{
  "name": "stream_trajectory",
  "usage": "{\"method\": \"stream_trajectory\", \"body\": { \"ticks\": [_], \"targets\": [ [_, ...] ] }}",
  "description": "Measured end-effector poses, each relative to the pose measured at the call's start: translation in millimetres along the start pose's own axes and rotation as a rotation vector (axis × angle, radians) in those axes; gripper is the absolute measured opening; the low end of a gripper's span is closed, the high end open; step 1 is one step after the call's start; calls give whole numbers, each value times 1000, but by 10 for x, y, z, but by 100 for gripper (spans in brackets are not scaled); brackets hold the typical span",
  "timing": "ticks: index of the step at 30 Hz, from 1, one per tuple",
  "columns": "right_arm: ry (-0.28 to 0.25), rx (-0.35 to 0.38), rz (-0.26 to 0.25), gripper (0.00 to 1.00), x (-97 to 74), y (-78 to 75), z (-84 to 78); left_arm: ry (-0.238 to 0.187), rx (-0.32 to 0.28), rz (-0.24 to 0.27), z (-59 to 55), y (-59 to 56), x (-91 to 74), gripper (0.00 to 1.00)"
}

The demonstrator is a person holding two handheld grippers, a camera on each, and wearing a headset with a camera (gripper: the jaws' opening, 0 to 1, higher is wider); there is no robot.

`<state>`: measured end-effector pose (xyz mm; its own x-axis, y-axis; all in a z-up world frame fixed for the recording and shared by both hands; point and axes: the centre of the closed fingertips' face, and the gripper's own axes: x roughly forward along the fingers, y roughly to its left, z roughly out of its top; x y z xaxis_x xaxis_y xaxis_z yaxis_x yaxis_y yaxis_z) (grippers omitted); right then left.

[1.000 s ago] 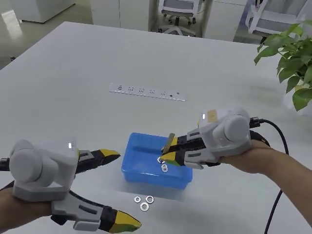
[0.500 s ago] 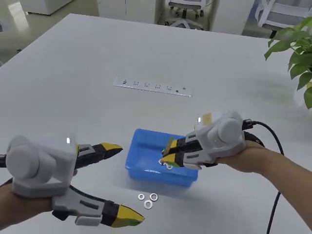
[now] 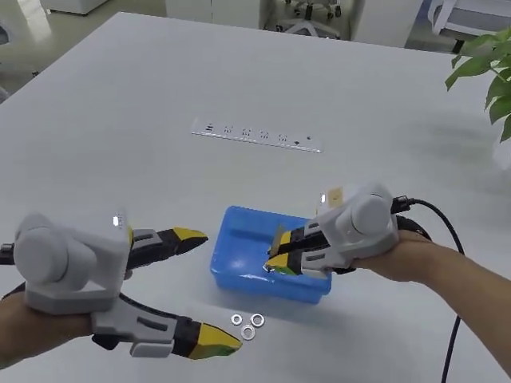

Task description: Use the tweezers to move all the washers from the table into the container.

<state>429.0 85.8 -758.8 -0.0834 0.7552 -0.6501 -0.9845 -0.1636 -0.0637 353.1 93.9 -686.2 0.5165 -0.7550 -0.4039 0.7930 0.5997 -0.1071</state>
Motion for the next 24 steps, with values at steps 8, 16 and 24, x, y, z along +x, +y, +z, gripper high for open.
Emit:
{"method": "stream_trajectory", "body": {
  "ticks": [8, 16, 24],
  "targets": [
    [10, 2, 8, 9, 35, 4, -32, -12, 8, 6, 54, 88, 50, 78],
    [9, 12, 13, 9, 50, -6, -43, -11, 26, -14, 144, 190, 164, 56],
    [10, 5, 16, 9, 54, -6, -46, -8, 56, -22, 224, 275, 308, 45]
  ]
}}
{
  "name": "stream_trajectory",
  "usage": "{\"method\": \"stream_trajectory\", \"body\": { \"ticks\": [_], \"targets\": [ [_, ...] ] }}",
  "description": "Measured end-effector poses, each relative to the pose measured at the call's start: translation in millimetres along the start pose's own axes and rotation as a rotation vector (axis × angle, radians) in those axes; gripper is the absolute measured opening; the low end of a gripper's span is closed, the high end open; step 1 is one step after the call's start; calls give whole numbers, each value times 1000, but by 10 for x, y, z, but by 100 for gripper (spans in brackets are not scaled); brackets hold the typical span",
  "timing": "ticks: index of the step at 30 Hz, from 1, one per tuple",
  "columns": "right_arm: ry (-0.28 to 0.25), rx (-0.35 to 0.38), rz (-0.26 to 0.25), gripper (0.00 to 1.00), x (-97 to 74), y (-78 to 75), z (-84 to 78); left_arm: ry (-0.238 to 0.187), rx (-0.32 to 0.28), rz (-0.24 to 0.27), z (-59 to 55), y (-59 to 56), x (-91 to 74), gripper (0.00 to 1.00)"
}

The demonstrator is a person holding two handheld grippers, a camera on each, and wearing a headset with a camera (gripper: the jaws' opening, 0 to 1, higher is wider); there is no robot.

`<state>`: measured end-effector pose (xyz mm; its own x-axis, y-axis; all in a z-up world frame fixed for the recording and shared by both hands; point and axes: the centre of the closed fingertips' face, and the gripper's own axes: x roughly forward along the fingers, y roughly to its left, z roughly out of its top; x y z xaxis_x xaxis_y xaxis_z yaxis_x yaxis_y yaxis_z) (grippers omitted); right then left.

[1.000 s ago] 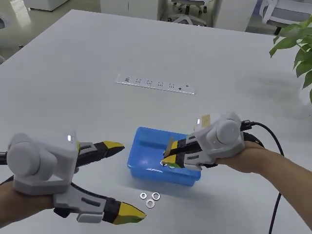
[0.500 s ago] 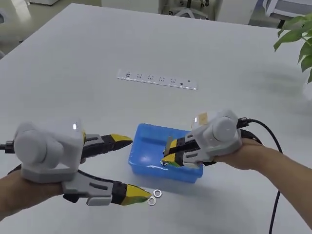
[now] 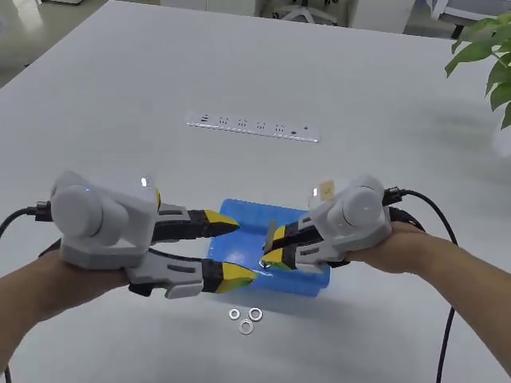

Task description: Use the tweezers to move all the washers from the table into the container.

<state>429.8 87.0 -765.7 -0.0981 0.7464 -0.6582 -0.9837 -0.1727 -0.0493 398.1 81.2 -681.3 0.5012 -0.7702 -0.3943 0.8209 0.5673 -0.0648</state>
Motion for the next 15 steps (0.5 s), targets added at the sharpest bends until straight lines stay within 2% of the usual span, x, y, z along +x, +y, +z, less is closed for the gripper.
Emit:
{"method": "stream_trajectory", "body": {
  "ticks": [10, 15],
  "targets": [
    [4, -19, 8, 9, 0, 15, -9, 29, 53, -35, 41, 71, 158, 29],
    [5, -29, 12, 9, -1, 15, -5, 56, 89, -55, 14, 117, 246, 24]
  ]
}}
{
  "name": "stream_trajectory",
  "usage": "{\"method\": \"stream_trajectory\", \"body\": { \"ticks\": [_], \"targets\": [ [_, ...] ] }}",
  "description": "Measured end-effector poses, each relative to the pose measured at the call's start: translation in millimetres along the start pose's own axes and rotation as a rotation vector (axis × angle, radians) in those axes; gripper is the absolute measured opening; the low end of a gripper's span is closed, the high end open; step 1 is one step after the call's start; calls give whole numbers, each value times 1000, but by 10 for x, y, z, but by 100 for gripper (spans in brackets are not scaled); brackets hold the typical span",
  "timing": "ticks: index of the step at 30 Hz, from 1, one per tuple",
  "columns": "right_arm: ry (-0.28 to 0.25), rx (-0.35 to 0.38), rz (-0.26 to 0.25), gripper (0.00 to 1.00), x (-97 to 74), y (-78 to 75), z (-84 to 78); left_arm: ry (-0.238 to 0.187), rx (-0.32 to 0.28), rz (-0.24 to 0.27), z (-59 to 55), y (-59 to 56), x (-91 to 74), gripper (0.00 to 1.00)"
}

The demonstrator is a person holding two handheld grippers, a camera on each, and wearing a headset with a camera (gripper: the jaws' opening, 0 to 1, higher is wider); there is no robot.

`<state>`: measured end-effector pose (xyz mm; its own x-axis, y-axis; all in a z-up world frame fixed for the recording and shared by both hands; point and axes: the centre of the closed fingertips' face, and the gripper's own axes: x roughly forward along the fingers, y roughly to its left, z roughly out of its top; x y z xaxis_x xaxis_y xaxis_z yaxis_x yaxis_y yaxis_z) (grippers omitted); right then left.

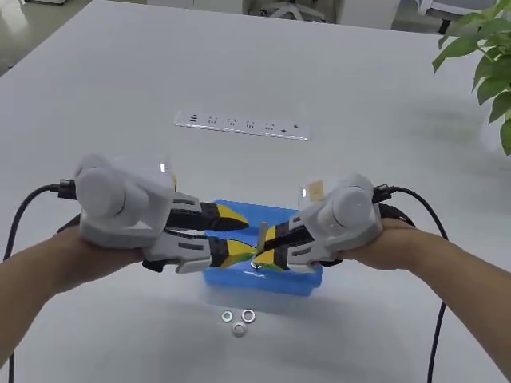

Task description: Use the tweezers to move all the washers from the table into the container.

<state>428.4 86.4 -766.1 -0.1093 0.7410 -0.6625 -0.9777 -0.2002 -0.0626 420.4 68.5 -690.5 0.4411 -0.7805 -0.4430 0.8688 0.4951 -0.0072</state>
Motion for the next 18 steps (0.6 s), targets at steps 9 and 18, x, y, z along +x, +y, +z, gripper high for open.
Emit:
{"method": "stream_trajectory", "body": {
  "ticks": [9, 18],
  "targets": [
    [2, -31, 10, 9, 5, 5, 3, 16, 24, -18, -44, 78, 118, 18],
    [4, -52, 21, 9, -4, 18, 7, 18, 47, -50, -33, 96, 217, 7]
  ]
}}
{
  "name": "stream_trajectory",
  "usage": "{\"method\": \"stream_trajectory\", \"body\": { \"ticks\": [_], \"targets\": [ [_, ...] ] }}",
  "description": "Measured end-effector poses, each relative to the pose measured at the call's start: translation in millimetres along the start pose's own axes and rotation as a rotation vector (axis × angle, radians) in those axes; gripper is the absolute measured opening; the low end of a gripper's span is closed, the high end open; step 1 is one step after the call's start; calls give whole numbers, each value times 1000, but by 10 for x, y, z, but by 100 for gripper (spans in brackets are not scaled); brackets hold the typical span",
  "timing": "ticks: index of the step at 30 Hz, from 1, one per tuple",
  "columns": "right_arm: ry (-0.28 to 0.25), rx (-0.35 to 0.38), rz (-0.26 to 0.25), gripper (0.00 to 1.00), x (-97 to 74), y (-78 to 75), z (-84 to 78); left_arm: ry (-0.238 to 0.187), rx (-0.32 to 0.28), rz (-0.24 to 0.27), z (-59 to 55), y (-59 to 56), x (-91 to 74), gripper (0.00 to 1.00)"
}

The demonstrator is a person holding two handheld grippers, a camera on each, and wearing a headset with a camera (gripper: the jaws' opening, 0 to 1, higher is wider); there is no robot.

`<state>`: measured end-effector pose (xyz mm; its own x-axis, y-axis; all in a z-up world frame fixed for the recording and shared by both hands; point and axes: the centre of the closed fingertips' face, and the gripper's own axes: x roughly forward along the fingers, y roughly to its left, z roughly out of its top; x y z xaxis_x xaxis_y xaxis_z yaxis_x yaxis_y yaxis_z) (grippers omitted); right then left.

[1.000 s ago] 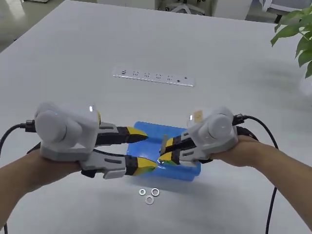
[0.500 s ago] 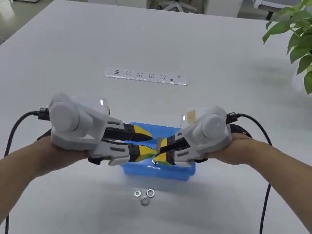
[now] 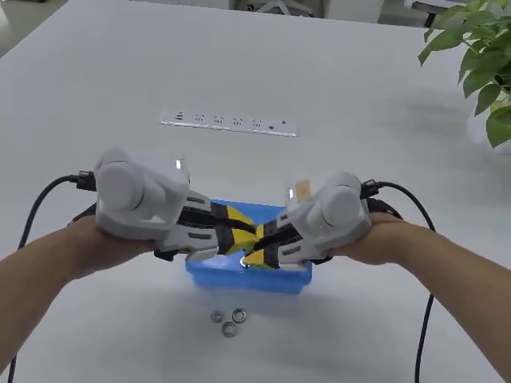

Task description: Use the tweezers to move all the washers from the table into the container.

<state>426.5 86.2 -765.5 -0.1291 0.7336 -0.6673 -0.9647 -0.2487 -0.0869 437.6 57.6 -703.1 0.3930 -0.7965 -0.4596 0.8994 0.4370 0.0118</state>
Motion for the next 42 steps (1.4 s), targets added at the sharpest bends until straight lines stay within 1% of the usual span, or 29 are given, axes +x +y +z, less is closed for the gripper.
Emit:
{"method": "stream_trajectory", "body": {
  "ticks": [6, 13, 17, 28, 34, 38, 42],
  "targets": [
    [-4, -8, 0, 10, -8, -6, -12, 2, 27, -15, -7, 8, 11, 7],
    [-2, -9, -1, 11, -10, -10, -12, 10, 41, -19, -12, 7, -1, 6],
    [-1, -8, -5, 12, -13, -9, -11, 15, 53, -19, 8, -21, -6, 5],
    [-16, 26, -37, 20, -109, -51, 41, 6, 59, -22, 143, -71, -30, 5],
    [-25, 63, -58, 25, -195, -36, 59, 4, 64, -19, 201, -101, -55, 5],
    [-35, 85, -65, 31, -253, -11, 85, 3, 66, -19, 230, -122, -72, 5],
    [-36, 97, -79, 35, -309, 3, 91, 2, 68, -17, 275, -149, -90, 5]
  ]
}}
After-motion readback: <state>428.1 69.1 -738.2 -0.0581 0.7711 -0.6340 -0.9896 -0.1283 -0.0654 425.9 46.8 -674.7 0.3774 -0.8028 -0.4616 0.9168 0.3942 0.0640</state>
